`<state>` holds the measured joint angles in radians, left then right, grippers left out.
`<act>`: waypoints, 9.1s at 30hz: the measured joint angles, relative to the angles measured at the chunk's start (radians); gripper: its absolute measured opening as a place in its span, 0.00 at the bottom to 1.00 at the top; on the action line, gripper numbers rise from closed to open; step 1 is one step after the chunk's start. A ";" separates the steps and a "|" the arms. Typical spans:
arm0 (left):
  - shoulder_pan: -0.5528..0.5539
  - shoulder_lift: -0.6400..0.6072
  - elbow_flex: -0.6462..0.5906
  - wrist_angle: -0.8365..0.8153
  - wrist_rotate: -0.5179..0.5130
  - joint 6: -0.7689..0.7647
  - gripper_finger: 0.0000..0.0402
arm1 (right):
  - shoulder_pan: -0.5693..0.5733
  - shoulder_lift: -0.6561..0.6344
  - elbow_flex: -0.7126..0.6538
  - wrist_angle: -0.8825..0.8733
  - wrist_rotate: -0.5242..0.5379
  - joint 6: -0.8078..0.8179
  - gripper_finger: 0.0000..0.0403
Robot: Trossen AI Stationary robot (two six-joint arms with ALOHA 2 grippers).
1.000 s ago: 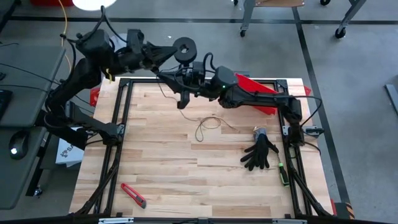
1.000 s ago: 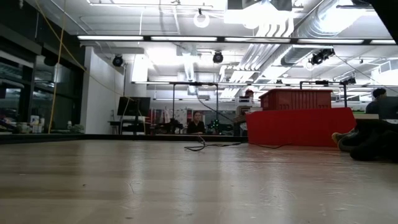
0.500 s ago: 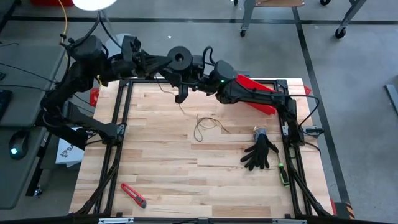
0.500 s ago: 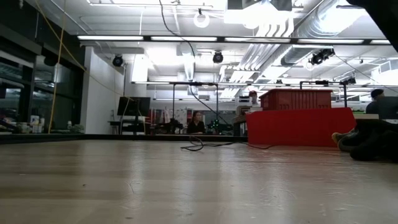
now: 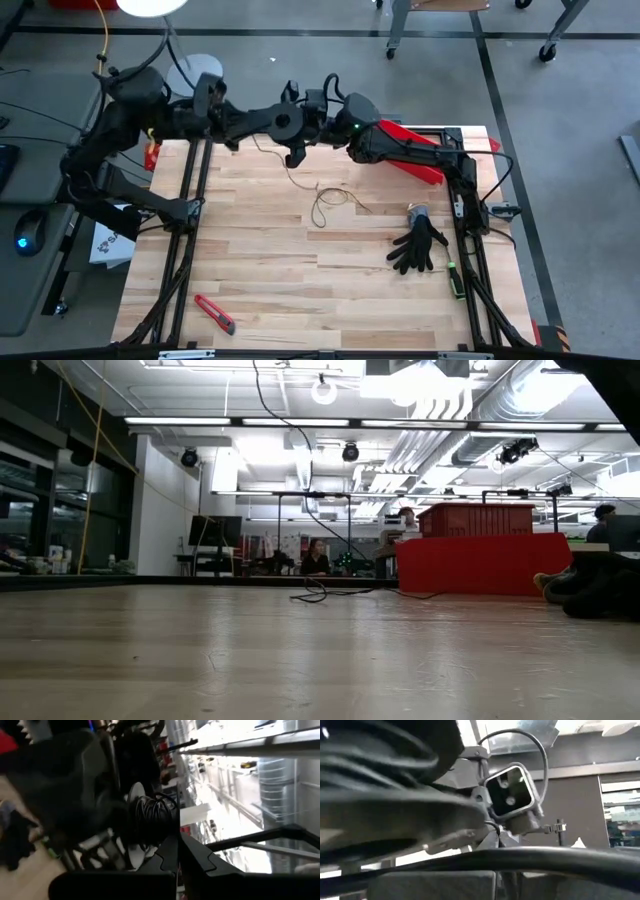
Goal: Coil cords
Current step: Coil the black wire on the spool
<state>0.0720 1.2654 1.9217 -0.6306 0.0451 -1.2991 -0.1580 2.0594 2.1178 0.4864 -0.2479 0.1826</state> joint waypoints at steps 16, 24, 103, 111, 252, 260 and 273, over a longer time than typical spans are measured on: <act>-0.042 -0.087 0.000 -0.350 -0.005 0.032 0.00 | -0.087 -0.002 0.000 -0.153 -0.147 -0.007 0.00; -0.027 -0.095 0.000 -0.492 -0.072 0.268 0.00 | -0.118 -0.002 0.000 -0.218 -0.176 -0.008 0.00; 0.098 -0.193 -0.669 0.518 -0.179 1.140 0.00 | -0.102 -0.647 -0.877 -0.560 0.206 0.018 0.45; 0.073 -0.191 -0.669 0.557 -0.151 1.109 0.00 | -0.058 -0.569 -0.789 -0.552 0.345 -0.051 0.45; 0.054 -0.338 -0.669 0.129 0.153 0.216 0.00 | 0.020 -0.341 -0.672 0.078 0.210 0.045 0.00; 0.104 -0.372 -0.669 0.117 0.033 0.543 0.00 | 0.011 -0.354 -0.672 0.053 0.212 0.089 0.00; 0.125 -0.377 -0.669 0.245 -0.026 0.796 0.00 | -0.020 -0.388 -0.671 -0.054 0.190 0.087 0.00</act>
<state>0.1969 0.8880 1.2522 -0.3860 0.0193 -0.5035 -0.1781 1.6718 1.4464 0.4321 -0.0579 0.2696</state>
